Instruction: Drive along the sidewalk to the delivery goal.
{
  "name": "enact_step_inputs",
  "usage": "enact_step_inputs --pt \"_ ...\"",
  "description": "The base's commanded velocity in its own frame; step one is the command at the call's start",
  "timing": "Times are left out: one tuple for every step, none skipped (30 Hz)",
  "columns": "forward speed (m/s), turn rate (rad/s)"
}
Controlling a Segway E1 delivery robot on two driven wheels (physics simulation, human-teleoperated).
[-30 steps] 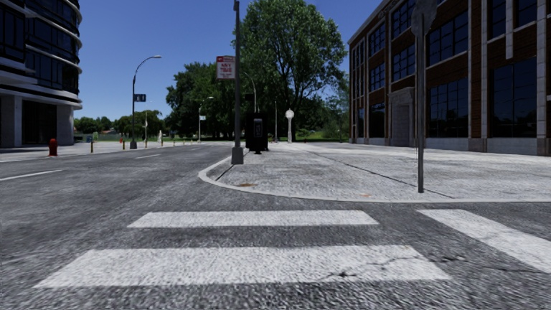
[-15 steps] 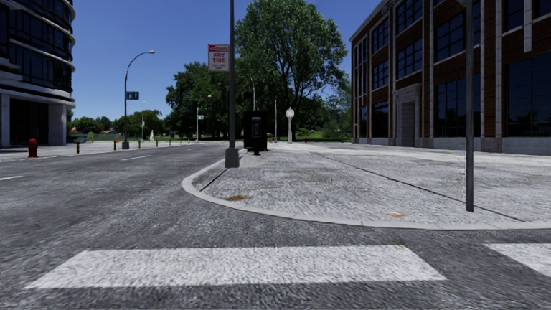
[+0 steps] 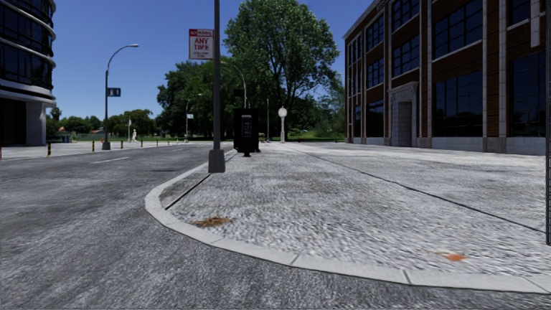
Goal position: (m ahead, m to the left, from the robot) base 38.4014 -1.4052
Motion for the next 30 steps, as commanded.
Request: enact_step_inputs --pt "2.0 -0.29" --pt "2.0 -0.31" --pt "2.0 -0.36" --pt "2.0 -0.38" --pt "2.0 -0.39" --pt "2.0 -0.39" --pt "2.0 -0.39" --pt "2.0 -0.39" --pt "2.0 -0.39" --pt "1.97 -0.39" --pt "1.97 -0.39" --pt "1.92 -0.39" --pt "1.88 -0.39" --pt "1.83 -0.39" --pt "1.83 -0.39" --pt "1.81 -0.39" --pt "1.8 -0.39" --pt "1.8 -0.39" --pt "1.8 -0.39" --pt "1.8 -0.39" --pt "1.8 -0.39" --pt "1.8 -0.3" --pt "1.8 0.0" --pt "1.8 0.0" --pt "1.8 0.0" --pt "1.8 0.0" --pt "1.8 0.0" --pt "1.8 0.0" --pt "1.8 0.0" --pt "1.8 0.0"
